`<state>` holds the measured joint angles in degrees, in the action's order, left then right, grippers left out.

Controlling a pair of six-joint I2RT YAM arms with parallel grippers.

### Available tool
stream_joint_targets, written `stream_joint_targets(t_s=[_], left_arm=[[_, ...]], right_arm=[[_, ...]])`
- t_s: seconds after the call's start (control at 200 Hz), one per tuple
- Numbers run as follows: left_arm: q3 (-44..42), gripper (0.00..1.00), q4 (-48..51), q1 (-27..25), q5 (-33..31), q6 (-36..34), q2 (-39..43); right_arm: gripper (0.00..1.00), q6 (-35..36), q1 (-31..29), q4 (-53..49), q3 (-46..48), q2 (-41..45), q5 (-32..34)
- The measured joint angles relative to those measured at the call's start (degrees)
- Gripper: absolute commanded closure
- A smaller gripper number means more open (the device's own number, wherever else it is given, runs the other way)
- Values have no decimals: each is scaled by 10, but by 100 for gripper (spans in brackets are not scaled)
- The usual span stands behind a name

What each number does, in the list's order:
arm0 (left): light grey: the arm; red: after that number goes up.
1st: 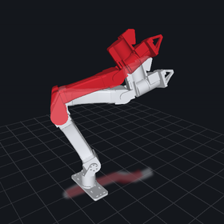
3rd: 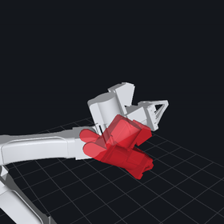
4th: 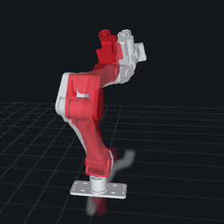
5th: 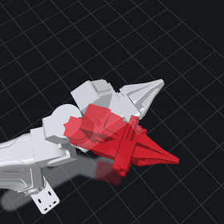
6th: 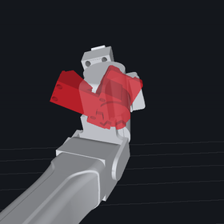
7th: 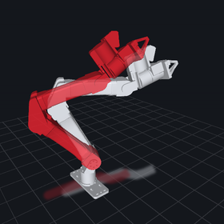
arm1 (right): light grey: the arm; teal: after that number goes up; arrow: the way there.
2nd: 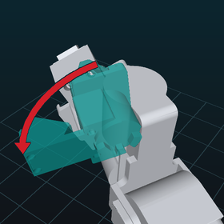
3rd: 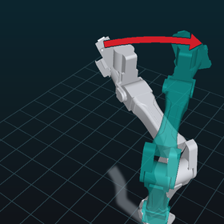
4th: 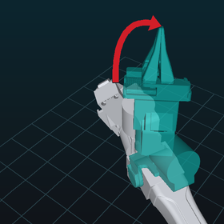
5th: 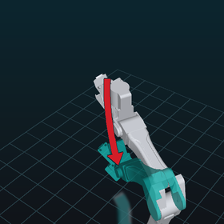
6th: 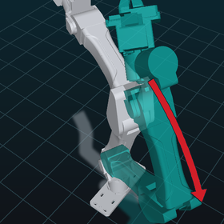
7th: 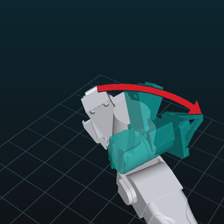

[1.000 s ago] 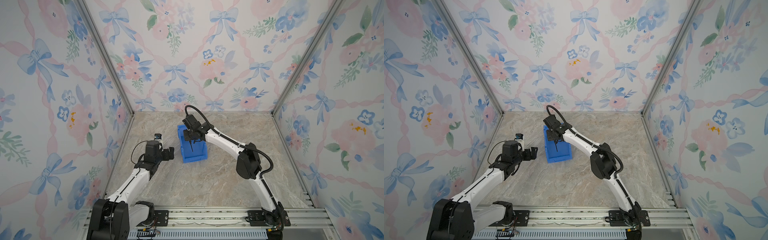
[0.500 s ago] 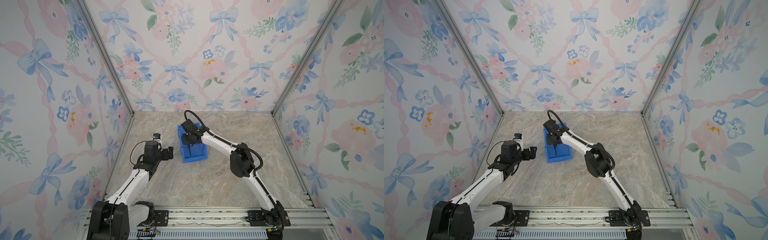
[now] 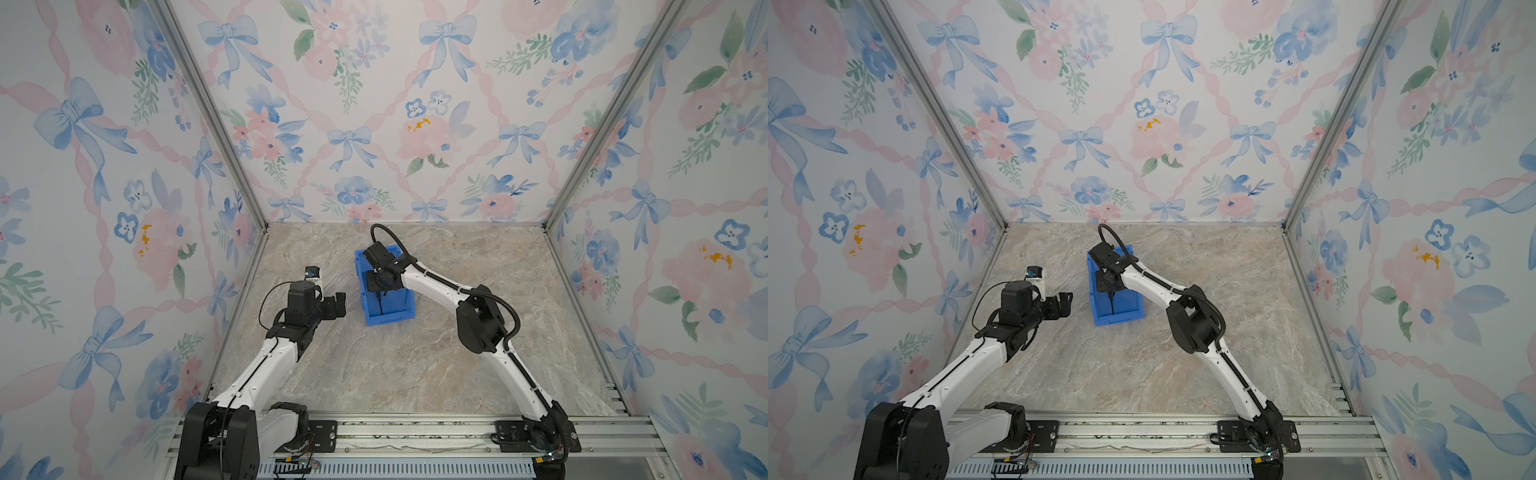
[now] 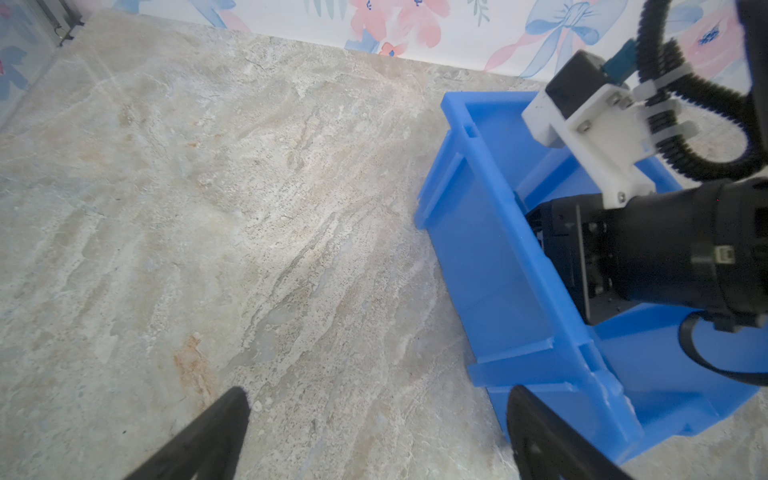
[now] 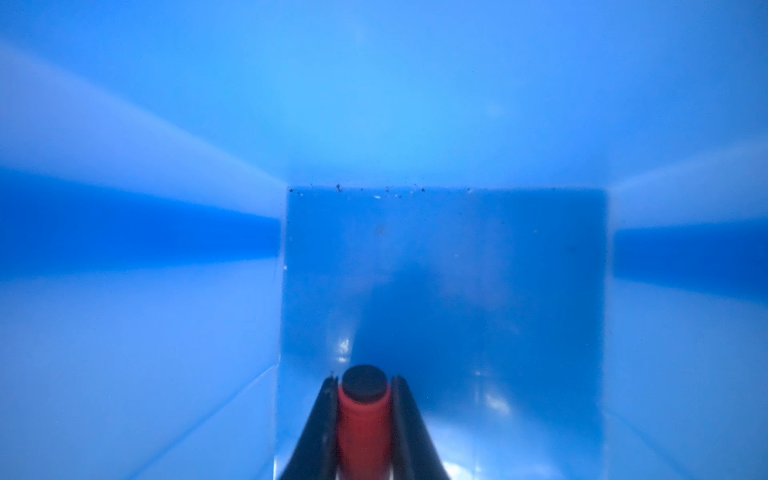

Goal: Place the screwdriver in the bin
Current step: 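Lower the screwdriver into the blue bin with the right gripper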

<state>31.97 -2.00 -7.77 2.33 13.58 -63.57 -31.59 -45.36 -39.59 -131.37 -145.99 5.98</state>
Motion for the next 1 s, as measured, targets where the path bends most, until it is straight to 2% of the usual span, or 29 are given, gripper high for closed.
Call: stream_joint_targets(t_s=[0.15, 0.715, 1.0], left_arm=[[0, 2, -3, 0, 1, 0, 0], [-2, 2, -13, 7, 3, 0, 0], [-3, 3, -13, 7, 8, 2, 0]], right_arm=[[79, -2, 0, 10, 3, -2, 0], [65, -6, 0, 28, 12, -2, 7], [56, 0, -1, 39, 48, 20, 16]])
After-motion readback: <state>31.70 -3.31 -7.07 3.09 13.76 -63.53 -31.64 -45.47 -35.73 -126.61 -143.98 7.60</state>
